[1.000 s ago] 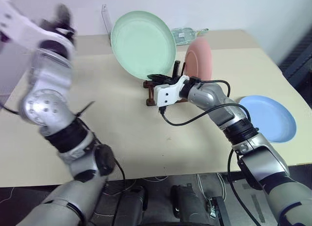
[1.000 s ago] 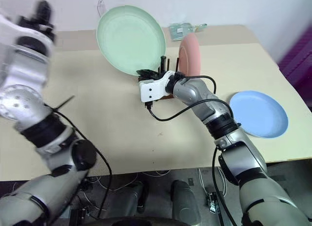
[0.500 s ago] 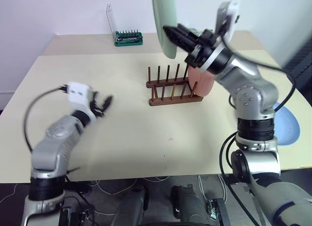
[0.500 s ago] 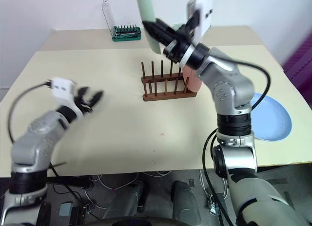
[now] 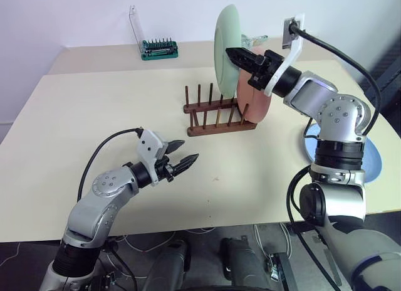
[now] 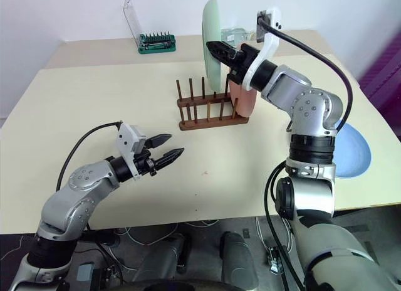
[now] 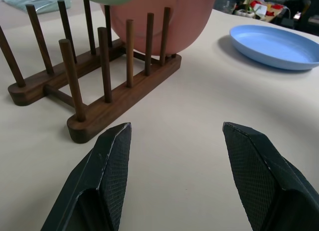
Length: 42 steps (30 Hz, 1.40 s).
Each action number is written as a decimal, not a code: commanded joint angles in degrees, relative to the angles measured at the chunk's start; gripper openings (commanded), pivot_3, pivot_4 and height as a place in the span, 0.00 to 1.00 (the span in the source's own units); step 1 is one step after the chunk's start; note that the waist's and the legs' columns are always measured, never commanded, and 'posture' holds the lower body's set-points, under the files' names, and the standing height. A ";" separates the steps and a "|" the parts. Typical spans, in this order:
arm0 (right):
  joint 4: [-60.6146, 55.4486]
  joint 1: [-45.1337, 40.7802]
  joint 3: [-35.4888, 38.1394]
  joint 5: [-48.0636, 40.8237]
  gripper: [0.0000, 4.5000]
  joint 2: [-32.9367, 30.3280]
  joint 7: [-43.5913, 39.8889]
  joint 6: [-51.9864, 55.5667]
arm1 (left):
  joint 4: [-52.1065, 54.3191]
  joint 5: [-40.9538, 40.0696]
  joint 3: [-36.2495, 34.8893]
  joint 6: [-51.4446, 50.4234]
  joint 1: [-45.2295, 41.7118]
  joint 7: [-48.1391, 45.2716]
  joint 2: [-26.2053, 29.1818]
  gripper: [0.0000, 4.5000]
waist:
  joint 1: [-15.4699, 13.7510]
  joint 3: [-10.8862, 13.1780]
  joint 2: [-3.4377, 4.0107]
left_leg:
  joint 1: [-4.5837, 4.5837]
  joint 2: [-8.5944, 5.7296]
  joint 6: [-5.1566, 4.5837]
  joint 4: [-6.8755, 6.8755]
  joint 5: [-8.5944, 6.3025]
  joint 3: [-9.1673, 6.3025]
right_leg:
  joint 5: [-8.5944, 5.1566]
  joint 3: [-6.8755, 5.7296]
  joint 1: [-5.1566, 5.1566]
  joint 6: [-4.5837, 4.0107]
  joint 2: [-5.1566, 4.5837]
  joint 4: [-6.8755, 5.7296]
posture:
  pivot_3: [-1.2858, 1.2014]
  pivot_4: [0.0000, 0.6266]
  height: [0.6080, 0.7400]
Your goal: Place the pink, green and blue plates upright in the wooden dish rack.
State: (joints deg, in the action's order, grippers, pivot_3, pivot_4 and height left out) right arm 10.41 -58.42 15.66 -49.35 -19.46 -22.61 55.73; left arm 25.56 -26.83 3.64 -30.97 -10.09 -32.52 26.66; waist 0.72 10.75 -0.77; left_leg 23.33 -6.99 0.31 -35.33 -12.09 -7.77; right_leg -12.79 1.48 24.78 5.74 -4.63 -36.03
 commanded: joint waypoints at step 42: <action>-4.24 0.35 0.11 0.70 0.00 -0.47 -3.05 1.87 | 2.77 -0.46 -1.06 0.49 0.01 0.04 -0.08 0.66 | -0.02 -0.01 0.04 | 0.02 0.00 0.00 0.03 0.00 0.00 | 0.00 -0.02 0.02 0.00 0.00 0.03 | 0.52 0.24 1.00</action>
State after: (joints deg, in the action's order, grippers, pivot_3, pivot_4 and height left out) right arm 9.06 -58.26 14.42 -46.61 -20.19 -25.99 56.94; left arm 26.08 -26.85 3.56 -31.06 -9.80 -32.31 26.67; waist 0.70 10.74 -0.74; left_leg 23.35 -6.99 0.31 -35.30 -12.09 -7.77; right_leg -12.79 1.47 24.79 5.74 -4.63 -36.00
